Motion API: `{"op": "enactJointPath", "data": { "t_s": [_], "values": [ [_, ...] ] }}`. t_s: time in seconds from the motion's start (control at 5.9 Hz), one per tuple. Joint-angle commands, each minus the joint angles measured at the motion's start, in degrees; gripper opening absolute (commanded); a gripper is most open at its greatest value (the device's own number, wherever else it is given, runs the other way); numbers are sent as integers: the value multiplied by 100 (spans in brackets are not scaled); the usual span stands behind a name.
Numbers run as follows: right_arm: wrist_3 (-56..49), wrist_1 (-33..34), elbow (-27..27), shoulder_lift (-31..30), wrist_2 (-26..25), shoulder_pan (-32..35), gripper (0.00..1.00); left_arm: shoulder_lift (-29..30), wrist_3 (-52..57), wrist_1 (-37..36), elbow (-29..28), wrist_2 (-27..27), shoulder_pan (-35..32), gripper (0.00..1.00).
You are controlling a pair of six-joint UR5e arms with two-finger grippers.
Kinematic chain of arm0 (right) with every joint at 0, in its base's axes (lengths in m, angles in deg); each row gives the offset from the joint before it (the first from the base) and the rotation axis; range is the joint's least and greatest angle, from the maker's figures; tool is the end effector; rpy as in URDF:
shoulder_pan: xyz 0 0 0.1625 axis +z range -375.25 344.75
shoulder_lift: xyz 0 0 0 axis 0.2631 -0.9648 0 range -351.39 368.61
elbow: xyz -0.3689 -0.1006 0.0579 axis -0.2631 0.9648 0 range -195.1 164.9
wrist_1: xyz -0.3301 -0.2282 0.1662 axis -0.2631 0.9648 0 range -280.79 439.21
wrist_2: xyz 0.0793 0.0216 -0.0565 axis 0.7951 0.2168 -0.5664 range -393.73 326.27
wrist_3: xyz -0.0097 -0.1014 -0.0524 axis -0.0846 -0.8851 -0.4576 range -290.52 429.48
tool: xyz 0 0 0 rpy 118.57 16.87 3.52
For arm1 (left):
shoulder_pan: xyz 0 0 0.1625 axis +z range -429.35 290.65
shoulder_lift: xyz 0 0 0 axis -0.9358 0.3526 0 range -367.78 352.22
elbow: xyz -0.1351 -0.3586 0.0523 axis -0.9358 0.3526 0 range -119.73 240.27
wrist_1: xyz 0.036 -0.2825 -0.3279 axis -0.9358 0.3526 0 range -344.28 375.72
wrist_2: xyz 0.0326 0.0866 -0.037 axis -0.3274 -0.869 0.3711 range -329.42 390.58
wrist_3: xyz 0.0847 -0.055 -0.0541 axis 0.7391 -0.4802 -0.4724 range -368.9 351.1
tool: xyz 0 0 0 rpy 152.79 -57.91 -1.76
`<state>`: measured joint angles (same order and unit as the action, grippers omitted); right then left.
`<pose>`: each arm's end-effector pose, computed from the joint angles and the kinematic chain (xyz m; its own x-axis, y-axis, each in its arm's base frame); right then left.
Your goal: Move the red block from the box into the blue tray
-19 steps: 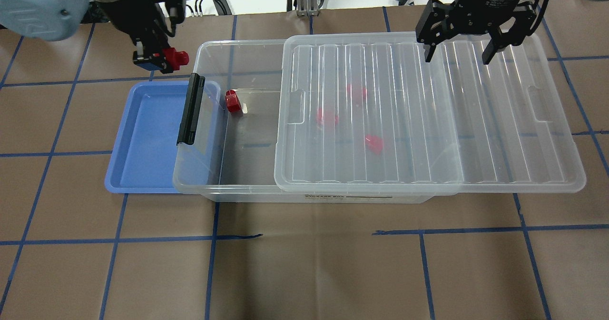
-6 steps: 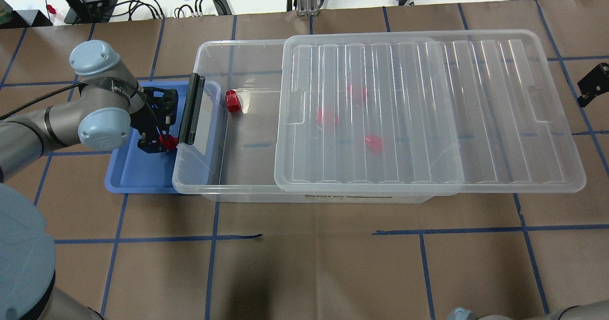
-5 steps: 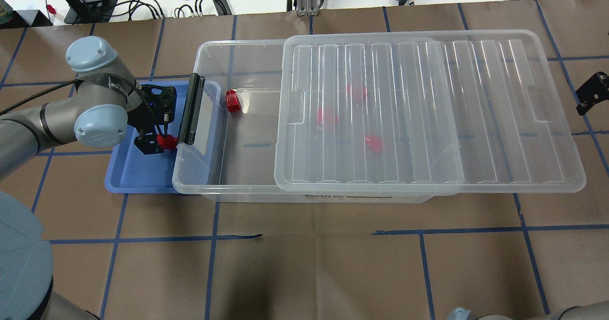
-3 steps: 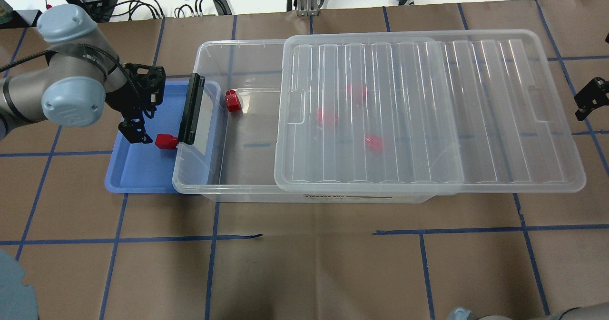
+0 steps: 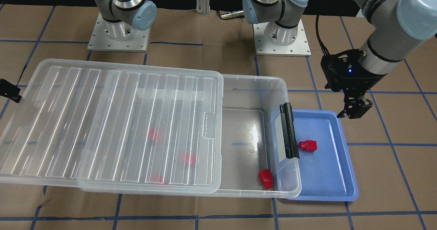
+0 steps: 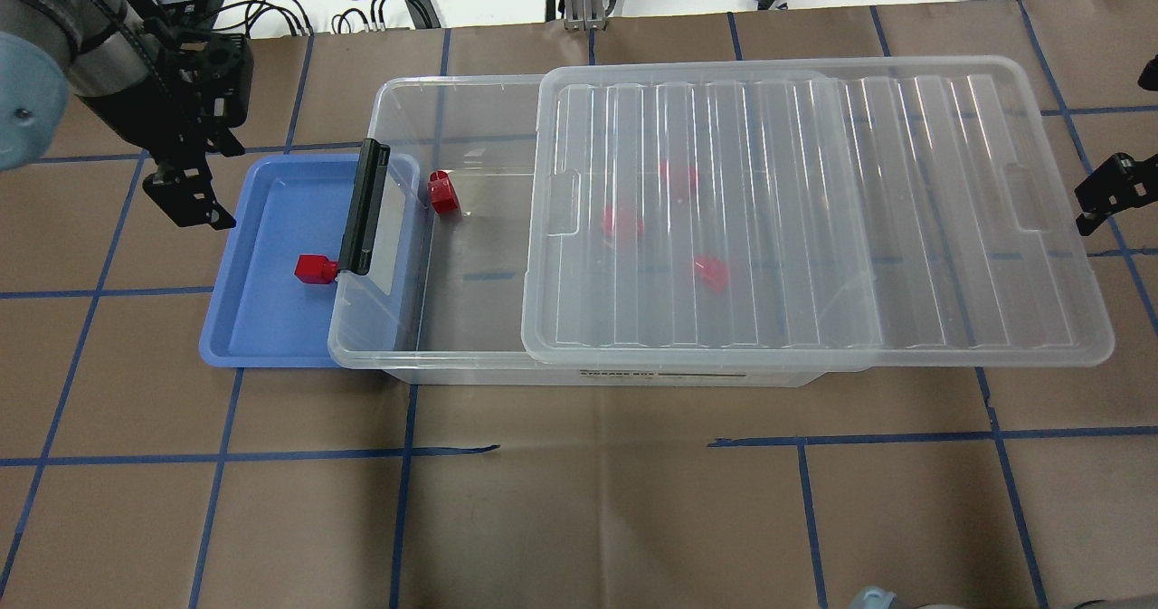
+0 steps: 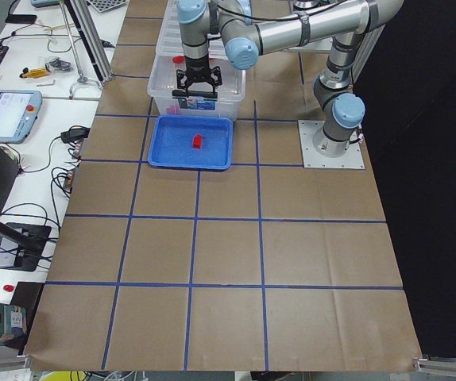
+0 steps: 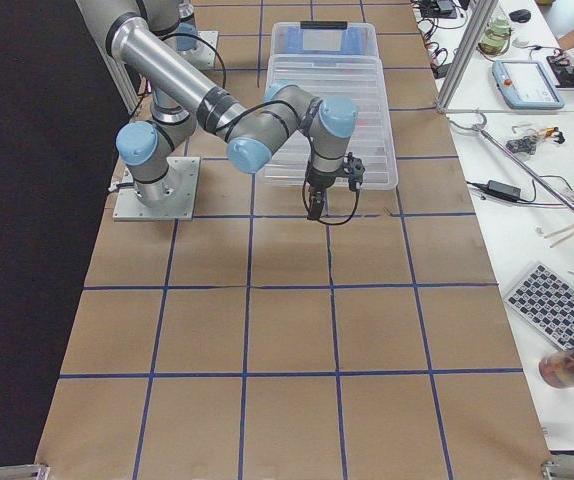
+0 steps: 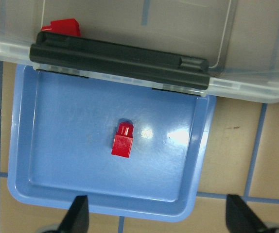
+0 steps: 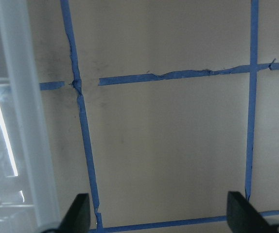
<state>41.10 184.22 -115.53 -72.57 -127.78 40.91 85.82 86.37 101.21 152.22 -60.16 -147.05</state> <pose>-0.1970 -0.5187 0.2870 -0.9955 0.0911 0.0269 0.0933 0.9908 0.0985 -0.0152 -0.5491 0.3922 -0.1224 0.9923 0.0191 0.9924 0.1222 0.0112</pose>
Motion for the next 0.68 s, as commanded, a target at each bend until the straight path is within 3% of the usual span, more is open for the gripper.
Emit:
{"op": "enactJointPath", "data": {
  "t_s": [0.0, 0.51],
  "values": [
    [86, -15, -91, -30, 141, 17, 100, -359, -235, 346, -124, 12, -218, 98],
    [340, -103, -100, -169, 151, 464, 100, -271, -2699, 390, -142, 21, -1076, 98]
  ]
}}
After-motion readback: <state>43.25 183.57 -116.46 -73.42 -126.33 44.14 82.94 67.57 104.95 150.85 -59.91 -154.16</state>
